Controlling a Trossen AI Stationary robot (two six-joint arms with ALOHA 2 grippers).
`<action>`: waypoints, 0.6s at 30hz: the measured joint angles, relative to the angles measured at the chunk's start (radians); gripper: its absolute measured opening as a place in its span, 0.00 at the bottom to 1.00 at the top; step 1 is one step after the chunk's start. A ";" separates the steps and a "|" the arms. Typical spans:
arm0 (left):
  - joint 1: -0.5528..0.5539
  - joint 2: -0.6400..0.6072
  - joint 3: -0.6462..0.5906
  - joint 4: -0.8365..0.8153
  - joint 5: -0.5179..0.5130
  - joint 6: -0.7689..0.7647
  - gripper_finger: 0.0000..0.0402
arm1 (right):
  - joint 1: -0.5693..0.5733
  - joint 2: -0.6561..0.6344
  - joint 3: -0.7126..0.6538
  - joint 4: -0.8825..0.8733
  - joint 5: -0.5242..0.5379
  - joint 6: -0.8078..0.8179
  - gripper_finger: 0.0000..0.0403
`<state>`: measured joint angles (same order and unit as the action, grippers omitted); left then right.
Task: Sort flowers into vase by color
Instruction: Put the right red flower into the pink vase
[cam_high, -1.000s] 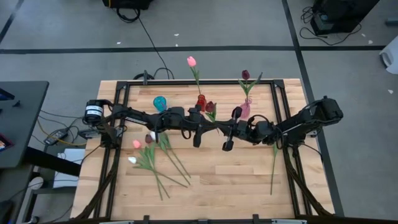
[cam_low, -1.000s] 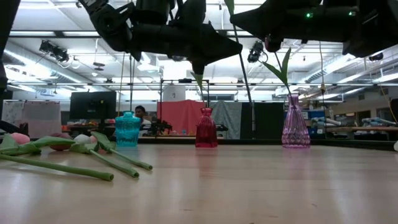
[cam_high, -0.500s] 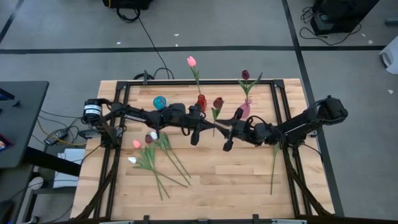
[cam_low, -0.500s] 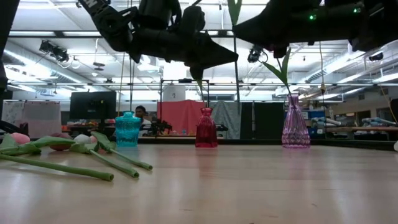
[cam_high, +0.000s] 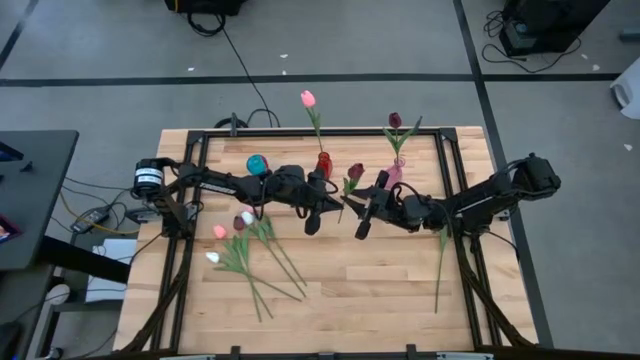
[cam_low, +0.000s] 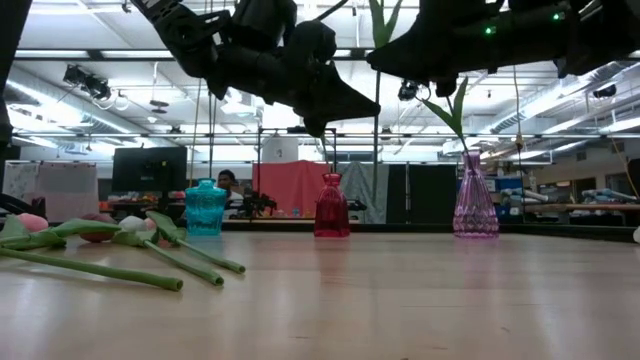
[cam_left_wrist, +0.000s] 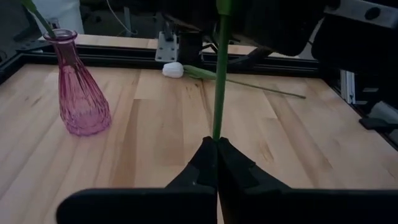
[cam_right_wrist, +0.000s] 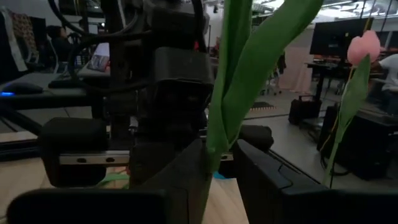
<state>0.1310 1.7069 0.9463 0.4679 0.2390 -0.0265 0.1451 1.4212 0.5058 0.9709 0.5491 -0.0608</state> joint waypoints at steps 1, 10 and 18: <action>0.000 0.000 0.000 0.000 0.000 0.002 0.00 | -0.002 0.000 0.001 -0.006 0.000 0.004 0.23; 0.000 0.000 0.000 -0.016 -0.026 0.017 0.05 | -0.004 0.000 0.001 -0.031 0.011 0.016 0.06; 0.019 -0.018 0.000 -0.053 -0.086 0.022 0.18 | -0.005 -0.026 0.001 -0.052 0.045 -0.002 0.03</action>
<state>0.1505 1.6892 0.9463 0.4150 0.1530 -0.0047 0.1398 1.3954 0.5072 0.9194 0.5945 -0.0629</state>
